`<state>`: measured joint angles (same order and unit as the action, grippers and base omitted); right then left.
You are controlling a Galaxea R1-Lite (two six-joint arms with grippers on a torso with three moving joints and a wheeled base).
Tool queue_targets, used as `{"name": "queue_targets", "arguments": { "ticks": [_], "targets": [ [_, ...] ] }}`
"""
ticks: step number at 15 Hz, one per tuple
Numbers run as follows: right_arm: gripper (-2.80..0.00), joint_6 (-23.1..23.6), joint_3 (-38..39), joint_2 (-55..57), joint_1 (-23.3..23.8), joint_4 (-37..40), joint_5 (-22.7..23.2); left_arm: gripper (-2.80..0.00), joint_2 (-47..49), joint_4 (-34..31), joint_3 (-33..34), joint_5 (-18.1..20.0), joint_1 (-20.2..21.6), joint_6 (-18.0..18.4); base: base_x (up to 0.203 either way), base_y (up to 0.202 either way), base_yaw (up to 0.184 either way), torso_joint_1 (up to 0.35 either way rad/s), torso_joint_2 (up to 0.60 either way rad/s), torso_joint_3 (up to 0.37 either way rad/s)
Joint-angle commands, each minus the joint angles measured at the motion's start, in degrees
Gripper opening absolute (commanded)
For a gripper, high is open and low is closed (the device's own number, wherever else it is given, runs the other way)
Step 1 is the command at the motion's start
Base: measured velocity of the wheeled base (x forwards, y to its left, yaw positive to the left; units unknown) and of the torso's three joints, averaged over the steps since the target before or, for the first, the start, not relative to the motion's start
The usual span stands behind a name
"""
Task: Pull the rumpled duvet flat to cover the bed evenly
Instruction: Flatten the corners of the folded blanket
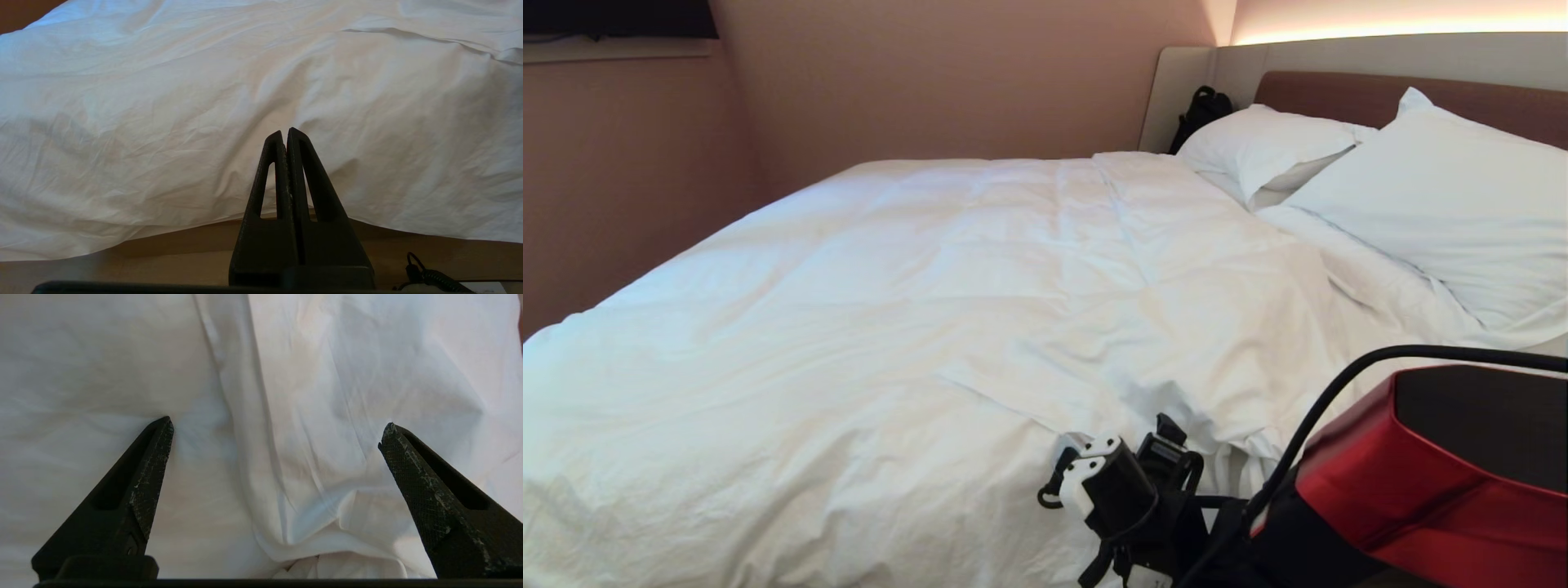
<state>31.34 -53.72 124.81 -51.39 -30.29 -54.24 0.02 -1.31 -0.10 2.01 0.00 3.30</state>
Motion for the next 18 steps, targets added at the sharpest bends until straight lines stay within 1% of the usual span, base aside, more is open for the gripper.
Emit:
{"name": "queue_targets", "arguments": {
  "ticks": [1,4,8,10,15,18],
  "targets": [
    [0.0,0.23,-2.19,2.36,1.39,-0.03,-0.28,-2.8,-0.02,-0.01,0.01,0.01,0.0,0.04,0.0,0.0,0.0,0.0,0.0,0.0],
    [0.0,0.3,-4.08,2.57,2.48,1.28,-0.65,-2.8,-0.02,-0.01,0.01,0.01,0.0,0.04,0.0,0.0,0.0,0.0,0.0,0.0],
    [0.0,0.92,-5.21,1.71,2.87,1.64,-1.47,-2.8,-0.02,-0.01,0.01,0.01,0.0,0.04,0.0,0.0,0.0,0.0,0.0,0.0],
    [0.0,0.91,-6.22,0.87,3.05,3.22,-2.1,-2.8,-0.02,-0.01,0.01,0.01,0.0,0.04,0.0,0.0,0.0,0.0,0.0,0.0],
    [0.0,0.83,-7.72,-0.3,6.21,6.98,-2.19,-2.8,-0.02,-0.01,0.01,0.01,0.0,0.04,0.0,0.0,0.0,0.0,0.0,0.0],
    [0.0,0.83,-7.83,-0.23,7.39,7.03,-2.19,-2.8,-0.02,-0.01,0.01,0.01,0.0,0.04,0.0,0.0,0.0,0.0,0.0,0.0]
  ]
}}
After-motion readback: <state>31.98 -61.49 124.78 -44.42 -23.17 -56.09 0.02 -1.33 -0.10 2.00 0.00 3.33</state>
